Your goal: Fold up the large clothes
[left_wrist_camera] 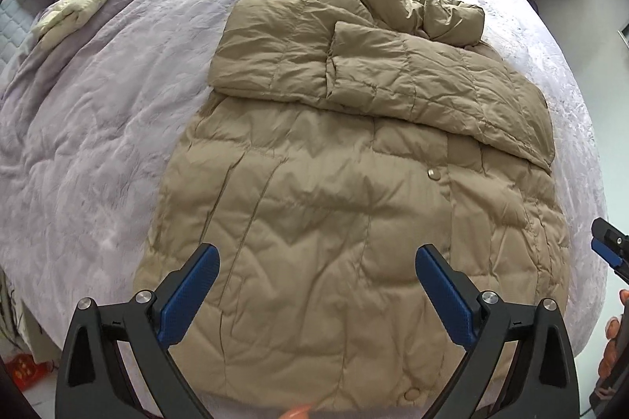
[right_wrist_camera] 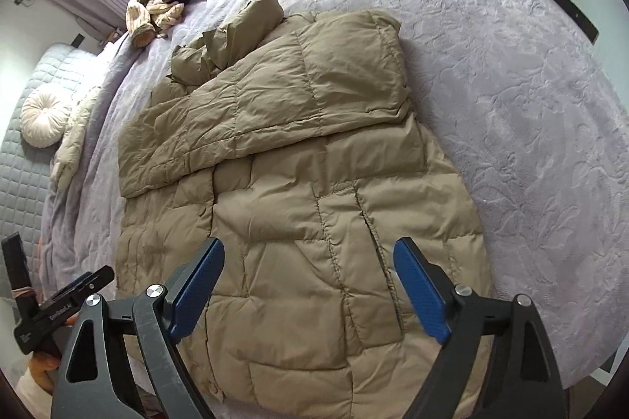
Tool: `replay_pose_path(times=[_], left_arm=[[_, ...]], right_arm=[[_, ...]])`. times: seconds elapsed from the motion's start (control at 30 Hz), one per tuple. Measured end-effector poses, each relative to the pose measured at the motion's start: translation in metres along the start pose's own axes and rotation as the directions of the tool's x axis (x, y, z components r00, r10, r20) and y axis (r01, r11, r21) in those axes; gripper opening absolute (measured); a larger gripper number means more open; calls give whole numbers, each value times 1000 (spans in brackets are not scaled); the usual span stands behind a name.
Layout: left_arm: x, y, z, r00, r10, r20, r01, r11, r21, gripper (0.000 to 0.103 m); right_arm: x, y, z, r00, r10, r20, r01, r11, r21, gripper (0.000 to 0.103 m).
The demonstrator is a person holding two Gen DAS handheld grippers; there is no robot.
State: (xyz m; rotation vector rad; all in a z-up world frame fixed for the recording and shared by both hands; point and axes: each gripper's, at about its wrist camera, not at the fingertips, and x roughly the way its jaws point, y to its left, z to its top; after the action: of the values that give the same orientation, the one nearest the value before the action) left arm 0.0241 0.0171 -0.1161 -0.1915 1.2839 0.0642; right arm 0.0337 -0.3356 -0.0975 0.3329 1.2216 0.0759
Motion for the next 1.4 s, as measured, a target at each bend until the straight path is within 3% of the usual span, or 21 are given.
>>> replay_pose_path(times=[0.07,0.33,0.67,0.97,1.17,1.4], left_arm=[[-1,-1,-5,1000,-1,-13,1,1000,1,100],[-9,9,-21,1000,9,-15,-8,1000,19,100],[-16,49,-52,1000,-12,-24,13,999,46,100],[-22,72,-81,998,-41,-37,44,996,72,100],[-25,90,-97,997,-55,-57,57,998,27,100],[-6,100,-117,992,-2,-126,-4,999,-42,100]], right_arm=[[-4,1,-2,1000,-13,11,13,1000,0,103],[-14,11,-20,999,-28,22,28,1000,-2,103],[-25,24,-63,999,-41,28,40,998,41,103],[-27,23,-109,999,27,-28,-22,982,189,103],[-28,11,-130,995,74,-73,-50,958,282,103],[-19,-8,-135,985,94,-145,-43,947,320,103]])
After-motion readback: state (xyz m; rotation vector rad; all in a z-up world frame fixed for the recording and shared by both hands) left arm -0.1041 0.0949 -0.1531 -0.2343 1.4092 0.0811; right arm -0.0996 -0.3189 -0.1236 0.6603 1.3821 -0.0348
